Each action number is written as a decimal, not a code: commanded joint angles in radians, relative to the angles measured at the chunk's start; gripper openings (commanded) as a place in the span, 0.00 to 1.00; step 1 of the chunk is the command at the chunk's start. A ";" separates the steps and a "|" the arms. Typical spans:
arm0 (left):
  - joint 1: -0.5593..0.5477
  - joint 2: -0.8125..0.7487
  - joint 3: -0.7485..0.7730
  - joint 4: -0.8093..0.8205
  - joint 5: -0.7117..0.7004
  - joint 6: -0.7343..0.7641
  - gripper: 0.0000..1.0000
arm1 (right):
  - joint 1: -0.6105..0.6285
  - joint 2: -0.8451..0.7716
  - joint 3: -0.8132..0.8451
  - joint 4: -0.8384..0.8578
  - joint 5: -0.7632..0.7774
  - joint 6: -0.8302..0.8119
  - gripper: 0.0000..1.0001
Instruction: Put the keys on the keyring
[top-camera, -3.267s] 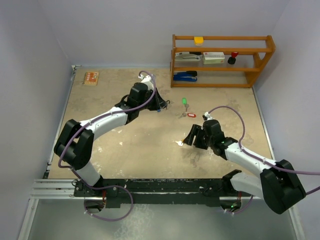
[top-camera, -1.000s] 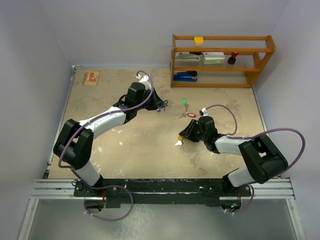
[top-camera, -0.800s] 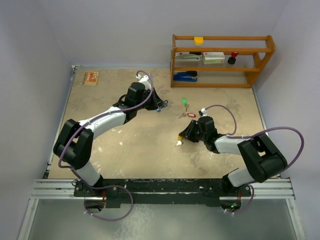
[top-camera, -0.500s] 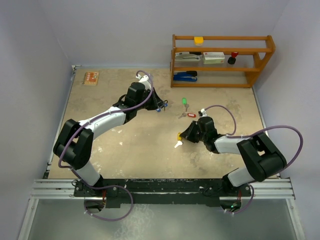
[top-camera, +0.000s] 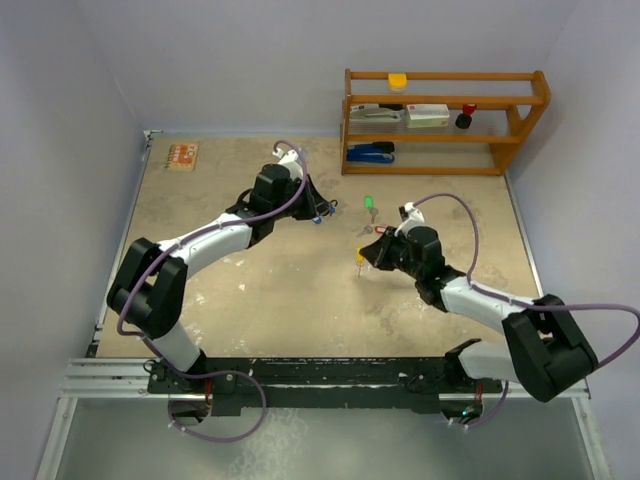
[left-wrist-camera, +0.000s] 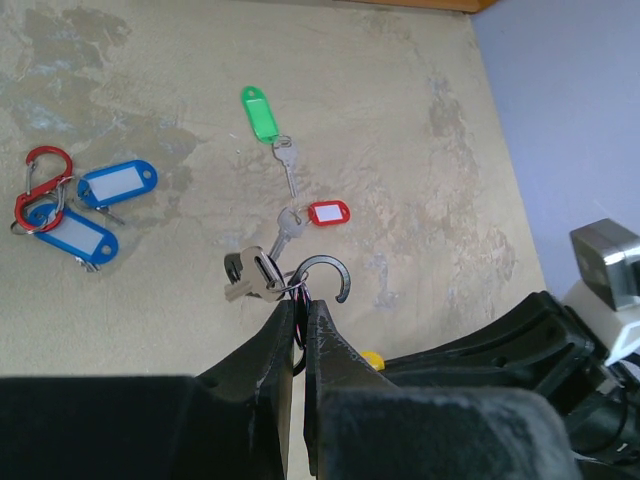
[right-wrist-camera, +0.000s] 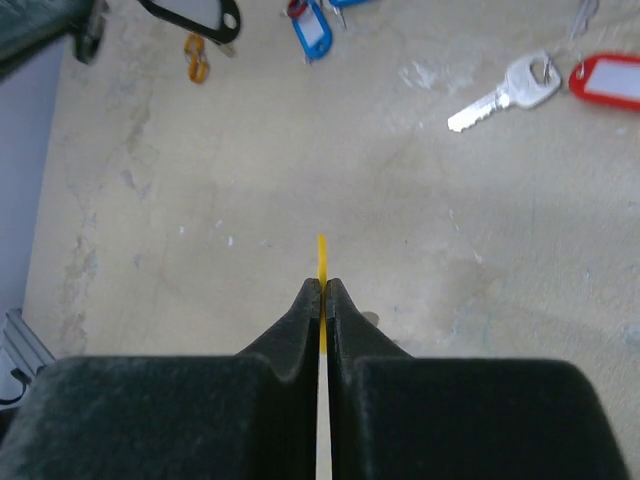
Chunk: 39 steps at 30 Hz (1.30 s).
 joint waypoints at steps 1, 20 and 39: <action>0.008 0.008 -0.001 0.087 0.048 -0.022 0.00 | -0.002 -0.067 0.075 0.019 0.058 -0.102 0.00; -0.062 0.079 0.089 0.064 0.088 -0.013 0.00 | -0.001 -0.098 0.296 -0.093 0.249 -0.247 0.00; -0.092 0.071 0.105 0.057 0.059 -0.016 0.00 | -0.002 -0.051 0.332 -0.109 0.357 -0.236 0.00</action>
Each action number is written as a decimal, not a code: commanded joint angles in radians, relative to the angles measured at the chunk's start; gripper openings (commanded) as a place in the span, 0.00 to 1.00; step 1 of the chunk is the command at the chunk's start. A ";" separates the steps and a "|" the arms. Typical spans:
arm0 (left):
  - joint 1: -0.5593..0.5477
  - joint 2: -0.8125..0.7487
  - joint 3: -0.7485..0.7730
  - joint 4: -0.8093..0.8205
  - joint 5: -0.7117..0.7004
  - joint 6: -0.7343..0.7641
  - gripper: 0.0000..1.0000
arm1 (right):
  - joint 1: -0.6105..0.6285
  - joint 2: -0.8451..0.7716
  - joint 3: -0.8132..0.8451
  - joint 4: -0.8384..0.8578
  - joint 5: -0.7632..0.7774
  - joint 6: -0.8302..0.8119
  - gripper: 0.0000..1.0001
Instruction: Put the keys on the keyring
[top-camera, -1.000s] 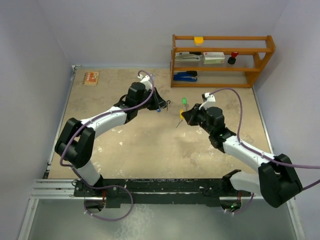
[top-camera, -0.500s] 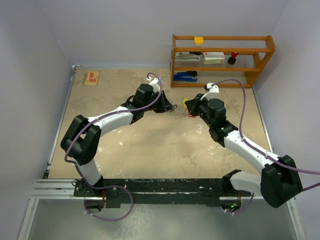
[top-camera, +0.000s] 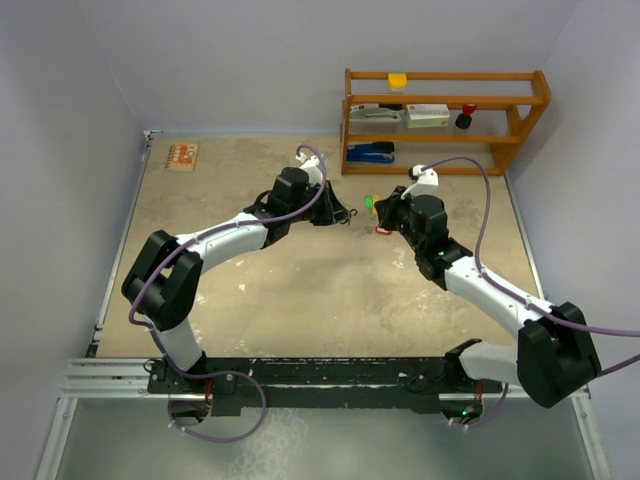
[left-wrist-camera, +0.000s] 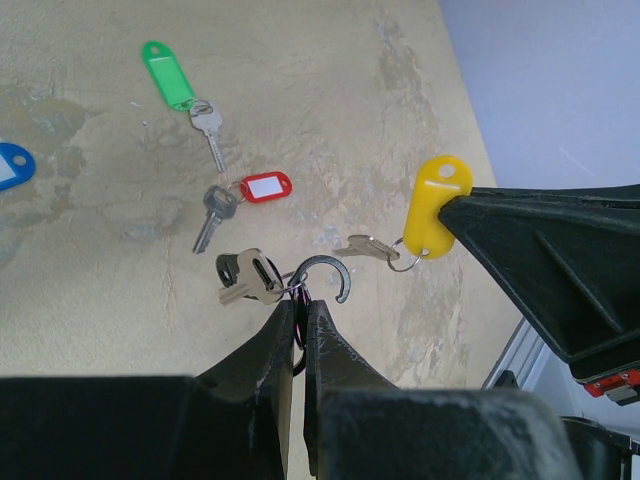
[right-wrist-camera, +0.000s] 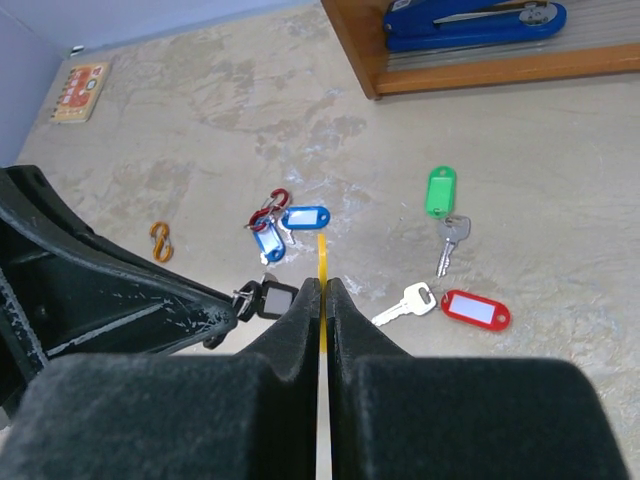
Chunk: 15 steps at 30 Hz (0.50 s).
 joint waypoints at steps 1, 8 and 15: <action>-0.010 -0.012 0.046 0.032 -0.009 0.000 0.00 | -0.001 -0.002 0.047 0.033 0.047 -0.003 0.00; -0.017 -0.007 0.051 0.032 -0.016 -0.005 0.00 | -0.001 0.012 0.056 0.034 0.043 0.004 0.00; -0.025 -0.003 0.056 0.039 -0.020 -0.012 0.00 | 0.002 0.017 0.061 0.029 0.038 0.004 0.00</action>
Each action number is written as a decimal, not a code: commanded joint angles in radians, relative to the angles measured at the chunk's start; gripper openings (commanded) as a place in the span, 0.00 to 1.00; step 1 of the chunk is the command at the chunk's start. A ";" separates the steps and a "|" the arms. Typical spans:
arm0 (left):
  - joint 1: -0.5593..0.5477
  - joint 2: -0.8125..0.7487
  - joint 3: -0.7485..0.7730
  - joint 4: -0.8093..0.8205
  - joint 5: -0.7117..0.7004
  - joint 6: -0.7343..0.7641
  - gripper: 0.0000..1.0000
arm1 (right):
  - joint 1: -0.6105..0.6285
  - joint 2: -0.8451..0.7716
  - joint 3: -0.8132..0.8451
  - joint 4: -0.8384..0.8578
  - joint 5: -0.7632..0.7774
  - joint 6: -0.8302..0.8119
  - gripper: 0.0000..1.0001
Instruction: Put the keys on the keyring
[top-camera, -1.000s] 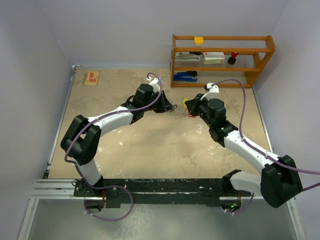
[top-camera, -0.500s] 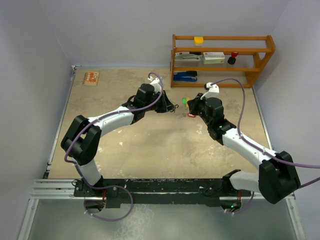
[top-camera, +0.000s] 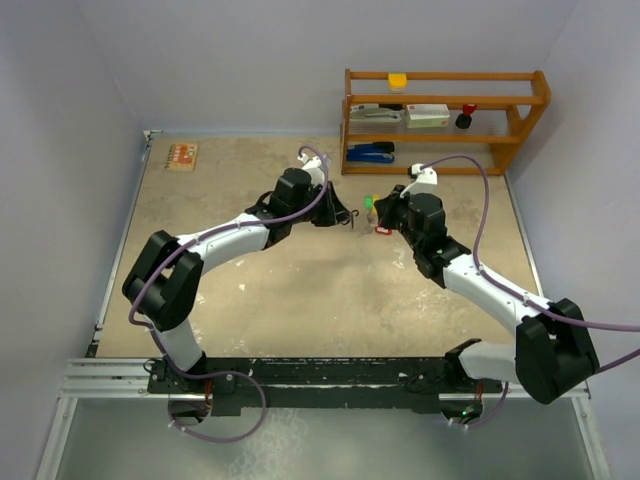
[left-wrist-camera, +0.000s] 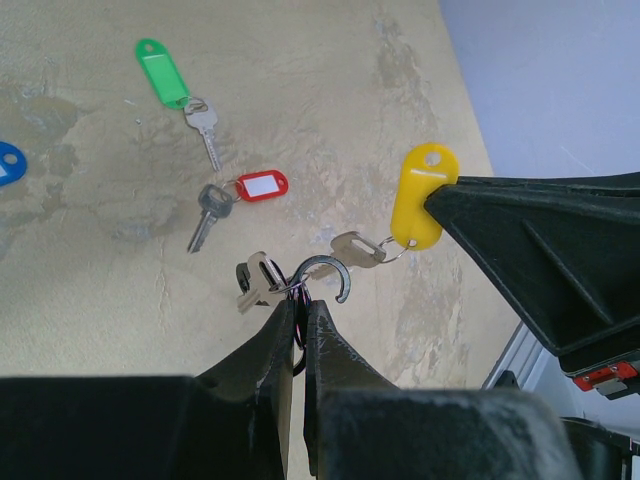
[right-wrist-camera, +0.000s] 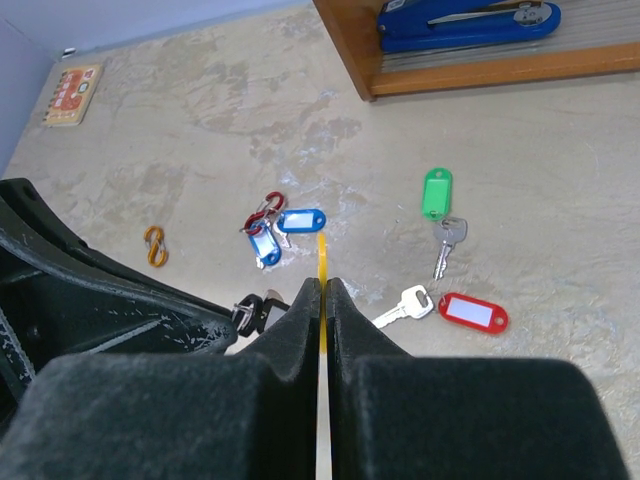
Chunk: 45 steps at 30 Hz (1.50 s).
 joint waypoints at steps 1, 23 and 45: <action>-0.012 -0.002 0.055 0.043 -0.009 -0.011 0.00 | 0.002 -0.003 0.047 0.028 0.019 0.001 0.00; -0.040 0.035 0.085 0.043 -0.017 -0.012 0.00 | 0.015 0.008 0.050 0.038 -0.001 0.014 0.00; -0.047 0.055 0.101 0.039 -0.016 -0.012 0.00 | 0.032 0.023 0.064 0.040 -0.001 0.018 0.00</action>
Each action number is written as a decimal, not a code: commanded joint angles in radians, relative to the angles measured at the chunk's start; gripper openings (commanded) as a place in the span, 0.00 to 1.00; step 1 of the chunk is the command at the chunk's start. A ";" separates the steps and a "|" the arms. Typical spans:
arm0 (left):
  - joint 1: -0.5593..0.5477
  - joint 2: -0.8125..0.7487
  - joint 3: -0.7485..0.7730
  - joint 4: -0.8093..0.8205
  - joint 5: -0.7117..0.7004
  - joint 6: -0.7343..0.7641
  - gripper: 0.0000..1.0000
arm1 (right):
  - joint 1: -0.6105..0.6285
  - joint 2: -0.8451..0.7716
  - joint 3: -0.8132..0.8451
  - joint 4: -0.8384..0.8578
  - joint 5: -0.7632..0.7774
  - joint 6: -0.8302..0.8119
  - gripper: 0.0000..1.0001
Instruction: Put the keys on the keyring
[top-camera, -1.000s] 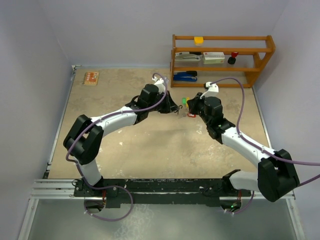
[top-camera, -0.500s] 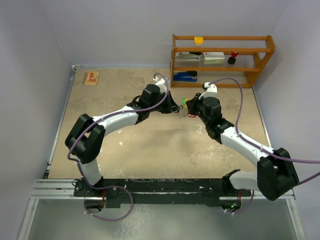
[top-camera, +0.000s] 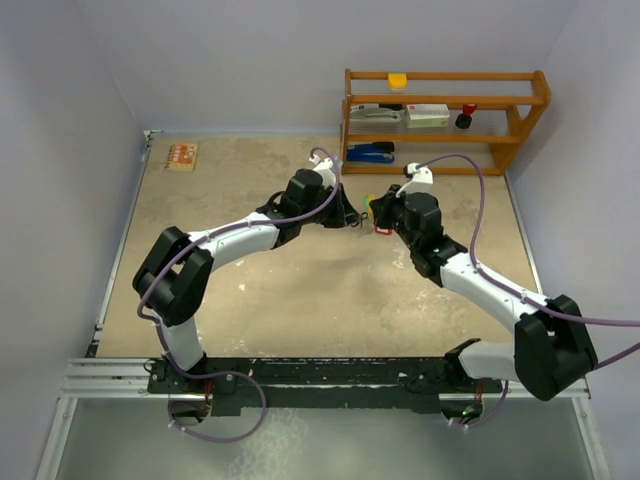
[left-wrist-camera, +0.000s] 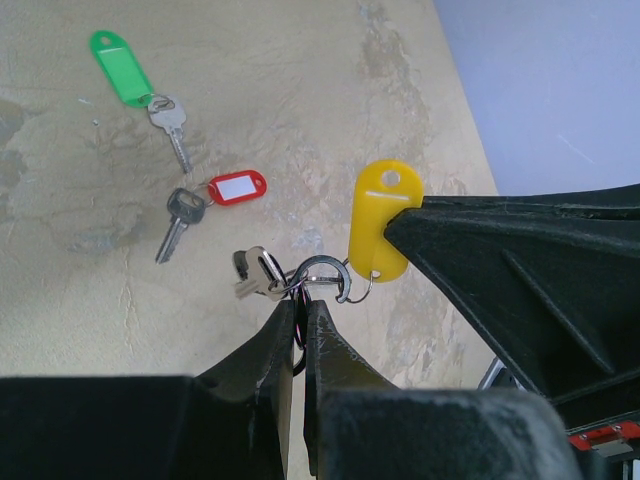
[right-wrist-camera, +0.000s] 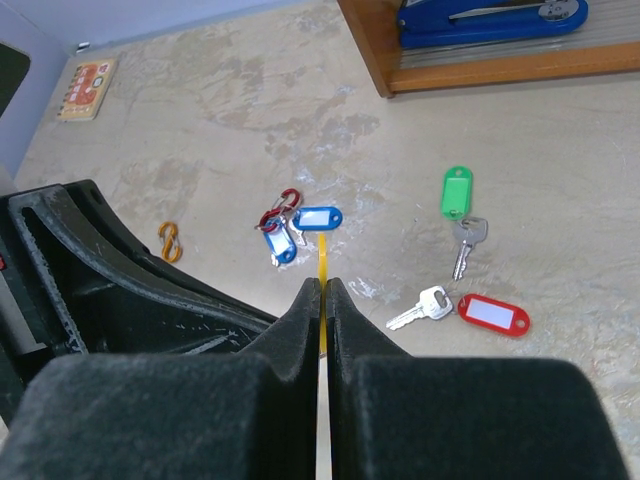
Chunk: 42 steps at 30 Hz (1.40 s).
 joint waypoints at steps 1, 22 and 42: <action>-0.004 -0.001 0.044 0.039 -0.006 -0.005 0.00 | 0.008 0.005 0.050 0.039 0.001 0.005 0.00; -0.006 -0.023 0.036 0.027 -0.022 0.002 0.00 | 0.009 -0.016 0.033 0.039 0.011 0.003 0.00; -0.005 -0.014 0.041 0.033 -0.016 0.000 0.00 | 0.009 -0.004 0.027 0.047 0.016 0.001 0.00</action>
